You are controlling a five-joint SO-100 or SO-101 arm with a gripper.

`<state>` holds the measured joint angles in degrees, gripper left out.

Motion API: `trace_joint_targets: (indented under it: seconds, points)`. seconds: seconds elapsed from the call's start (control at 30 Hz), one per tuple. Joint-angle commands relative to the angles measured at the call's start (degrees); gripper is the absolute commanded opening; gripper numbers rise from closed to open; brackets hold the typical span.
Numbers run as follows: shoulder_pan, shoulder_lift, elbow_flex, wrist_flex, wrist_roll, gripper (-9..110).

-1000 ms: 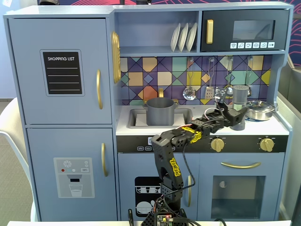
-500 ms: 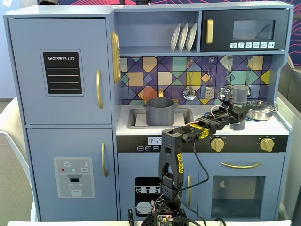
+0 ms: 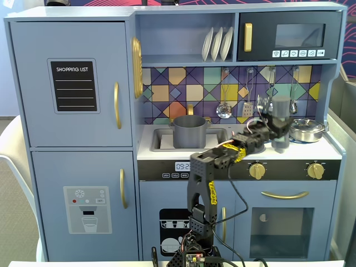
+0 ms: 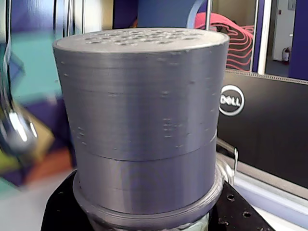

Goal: Put salt in the gray recipient

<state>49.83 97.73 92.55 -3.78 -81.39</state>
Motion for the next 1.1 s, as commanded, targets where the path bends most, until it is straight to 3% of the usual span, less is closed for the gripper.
trace_joint_targets:
  seconds: [0.0, 0.23, 0.43, 0.6, 0.7, 0.8, 0.93, 1.07]
  points:
    - [-4.22, 17.23, -4.31, 15.73, 13.54, 0]
    - [-22.76, 30.67, -6.86, 39.55, 53.88, 0]
    - [-38.58, 29.53, -10.99, 46.67, 81.91, 0]
    - [-44.56, 21.27, -20.74, 50.63, 101.69, 0]
    - [-47.29, 17.4, -25.4, 52.12, 108.19, 0]
    - [-51.06, 15.38, -27.77, 52.91, 114.61, 11]
    - [-52.73, 14.68, -27.95, 50.1, 119.97, 0]
    - [-53.53, 11.87, -32.08, 46.85, 126.47, 0]
